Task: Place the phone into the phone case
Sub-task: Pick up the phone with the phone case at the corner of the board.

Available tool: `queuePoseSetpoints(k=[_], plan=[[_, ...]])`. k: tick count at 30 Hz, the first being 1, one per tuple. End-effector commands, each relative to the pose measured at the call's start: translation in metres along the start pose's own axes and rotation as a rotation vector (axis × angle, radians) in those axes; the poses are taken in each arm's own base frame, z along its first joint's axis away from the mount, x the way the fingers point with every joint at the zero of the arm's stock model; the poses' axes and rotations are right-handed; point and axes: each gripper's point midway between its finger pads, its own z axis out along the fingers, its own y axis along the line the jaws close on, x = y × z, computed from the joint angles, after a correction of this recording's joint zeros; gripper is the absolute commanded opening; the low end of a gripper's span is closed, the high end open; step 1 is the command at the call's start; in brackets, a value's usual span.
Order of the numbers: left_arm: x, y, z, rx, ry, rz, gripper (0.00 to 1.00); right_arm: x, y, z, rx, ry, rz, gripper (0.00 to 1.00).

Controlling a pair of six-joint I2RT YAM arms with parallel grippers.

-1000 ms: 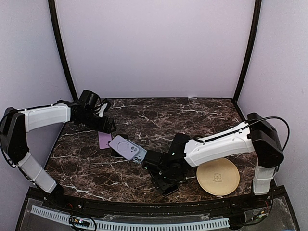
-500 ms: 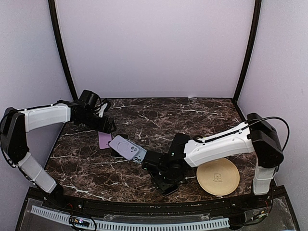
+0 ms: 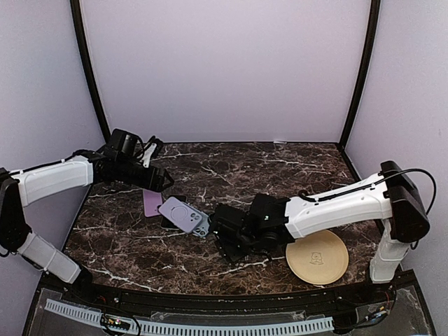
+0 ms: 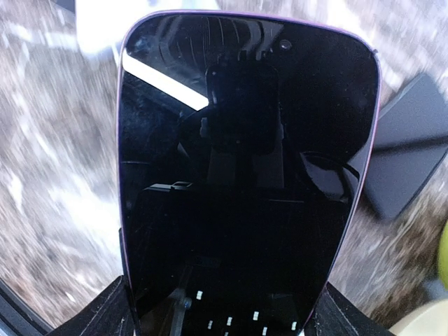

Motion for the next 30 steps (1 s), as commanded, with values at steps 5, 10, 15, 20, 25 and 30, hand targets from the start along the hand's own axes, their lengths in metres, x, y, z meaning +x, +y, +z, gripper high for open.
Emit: queuePoseSetpoints(k=[5, 10, 15, 20, 25, 30], plan=[[-0.046, -0.038, -0.047, 0.126, -0.277, 0.081, 0.79, -0.114, -0.004, -0.043, 0.033, -0.448, 0.092, 0.31], [-0.074, -0.083, -0.089, 0.358, -0.461, 0.098, 0.86, -0.155, -0.013, -0.061, 0.041, -0.589, 0.119, 0.31], [-0.097, -0.126, -0.119, 0.582, -0.581, 0.129, 0.97, -0.19, -0.022, -0.09, 0.068, -0.733, 0.149, 0.3], [-0.086, -0.148, -0.103, 0.678, -0.558, 0.083, 0.99, -0.205, -0.018, -0.103, 0.037, -0.802, 0.164, 0.29], [-0.076, -0.148, -0.088, 0.667, -0.538, 0.058, 0.9, -0.208, -0.01, -0.1, 0.018, -0.796, 0.149, 0.28], [-0.071, -0.148, -0.079, 0.645, -0.516, 0.049, 0.66, -0.212, -0.004, -0.101, -0.012, -0.805, 0.145, 0.28]])
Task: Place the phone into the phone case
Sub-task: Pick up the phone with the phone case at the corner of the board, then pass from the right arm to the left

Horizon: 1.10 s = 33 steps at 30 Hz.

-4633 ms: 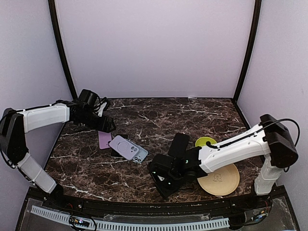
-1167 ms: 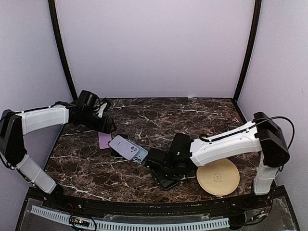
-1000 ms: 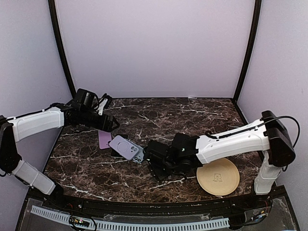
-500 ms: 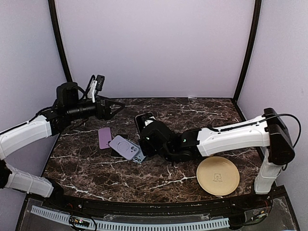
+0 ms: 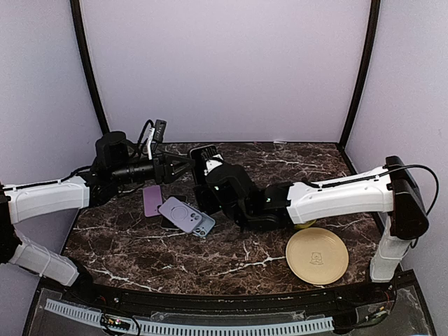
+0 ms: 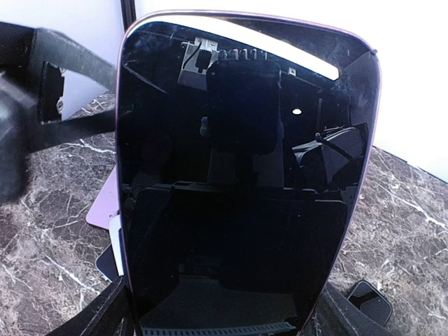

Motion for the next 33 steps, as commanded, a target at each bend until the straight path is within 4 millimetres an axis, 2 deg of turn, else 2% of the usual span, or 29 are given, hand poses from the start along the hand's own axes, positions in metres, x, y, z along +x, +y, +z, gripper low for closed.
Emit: queuePoseSetpoints(k=[1, 2, 6, 9, 13, 19, 23, 26, 31, 33], plan=[[-0.009, -0.007, 0.001, 0.011, -0.045, 0.029, 0.63, -0.051, 0.01, -0.008, -0.043, -0.132, 0.087, 0.28], [-0.006, -0.007, 0.003, 0.012, -0.036, 0.025, 0.57, -0.052, 0.012, -0.008, -0.049, -0.135, 0.082, 0.28], [0.002, -0.01, 0.01, 0.026, -0.011, 0.019, 0.49, -0.052, 0.016, -0.008, -0.063, -0.134, 0.062, 0.28], [0.007, -0.011, 0.014, 0.032, 0.006, 0.016, 0.47, -0.051, 0.017, -0.009, -0.069, -0.13, 0.052, 0.28], [0.004, -0.012, 0.015, 0.031, -0.004, 0.03, 0.25, -0.048, 0.019, -0.01, -0.087, -0.126, 0.048, 0.28], [0.009, -0.018, 0.016, 0.061, 0.008, 0.033, 0.08, -0.045, 0.02, -0.01, -0.102, -0.123, 0.038, 0.28], [0.012, -0.025, 0.017, 0.102, 0.022, 0.029, 0.01, -0.045, 0.019, -0.013, -0.118, -0.129, 0.034, 0.31], [0.012, -0.029, 0.017, 0.123, 0.026, 0.04, 0.0, -0.046, 0.018, -0.019, -0.152, -0.139, 0.025, 0.45], [0.009, -0.043, 0.011, 0.178, 0.023, 0.091, 0.0, -0.044, 0.019, -0.034, -0.243, -0.143, -0.019, 0.97], [0.007, -0.051, 0.007, 0.208, 0.02, 0.121, 0.0, -0.045, 0.014, -0.043, -0.273, -0.15, -0.049, 0.99]])
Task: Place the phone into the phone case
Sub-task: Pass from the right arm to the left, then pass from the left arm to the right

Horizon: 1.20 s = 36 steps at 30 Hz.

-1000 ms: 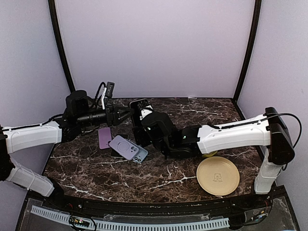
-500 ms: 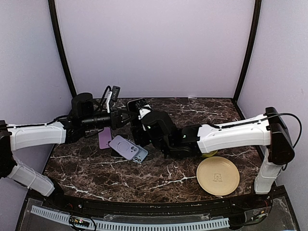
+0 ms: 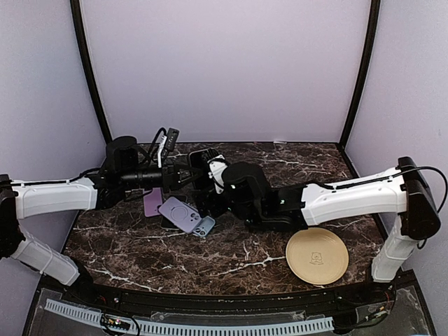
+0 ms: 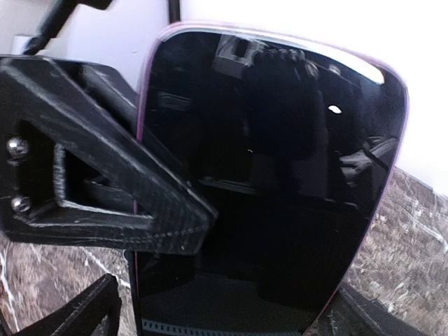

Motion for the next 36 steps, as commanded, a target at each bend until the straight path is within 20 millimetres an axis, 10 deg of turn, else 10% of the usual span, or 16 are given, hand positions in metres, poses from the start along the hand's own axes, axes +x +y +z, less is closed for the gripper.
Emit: queuePoseSetpoints(k=[1, 13, 27, 36], plan=[[-0.018, -0.043, -0.011, 0.149, -0.043, 0.14, 0.0, -0.039, 0.002, -0.031, -0.132, -0.114, -0.026, 0.99], [-0.001, -0.115, -0.035, 0.444, -0.009, 0.356, 0.0, -0.055, 0.038, -0.125, -0.887, -0.075, -0.14, 0.92], [0.009, -0.126, -0.035, 0.468, 0.013, 0.41, 0.0, -0.074, 0.043, -0.13, -0.972, -0.086, -0.085, 0.52], [0.01, -0.124, -0.033, 0.458, 0.019, 0.407, 0.0, -0.066, 0.042, -0.12, -0.949, -0.034, -0.083, 0.0]])
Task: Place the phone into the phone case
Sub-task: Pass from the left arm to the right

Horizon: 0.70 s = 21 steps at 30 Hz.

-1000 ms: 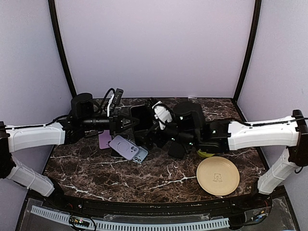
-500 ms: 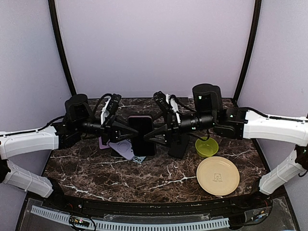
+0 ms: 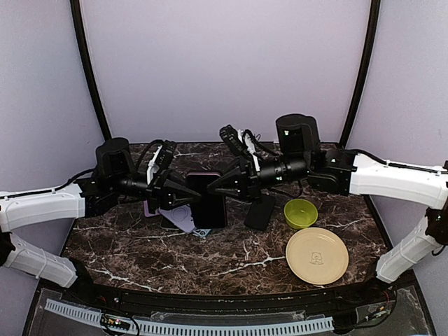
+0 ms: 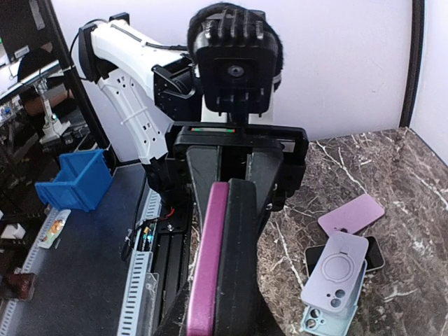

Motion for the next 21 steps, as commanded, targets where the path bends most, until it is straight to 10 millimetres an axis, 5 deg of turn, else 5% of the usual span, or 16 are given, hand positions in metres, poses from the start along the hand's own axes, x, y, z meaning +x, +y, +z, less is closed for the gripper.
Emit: queuePoseSetpoints(k=[1, 4, 7, 10, 21], plan=[[-0.018, -0.01, -0.003, 0.013, -0.039, 0.07, 0.0, -0.008, 0.0, 0.0, -0.003, -0.007, -0.016, 0.0], [-0.018, -0.009, -0.002, 0.011, -0.035, 0.064, 0.0, -0.008, -0.002, -0.001, 0.01, -0.004, -0.025, 0.0], [-0.018, -0.008, -0.002, 0.004, -0.036, 0.058, 0.3, -0.01, 0.0, -0.003, 0.005, -0.005, -0.038, 0.0], [-0.018, -0.004, -0.002, -0.016, -0.04, 0.055, 0.42, -0.013, 0.003, -0.003, -0.01, -0.011, -0.043, 0.0], [-0.011, 0.003, 0.003, -0.025, -0.011, 0.009, 0.13, -0.021, 0.008, -0.007, -0.022, -0.037, -0.054, 0.0]])
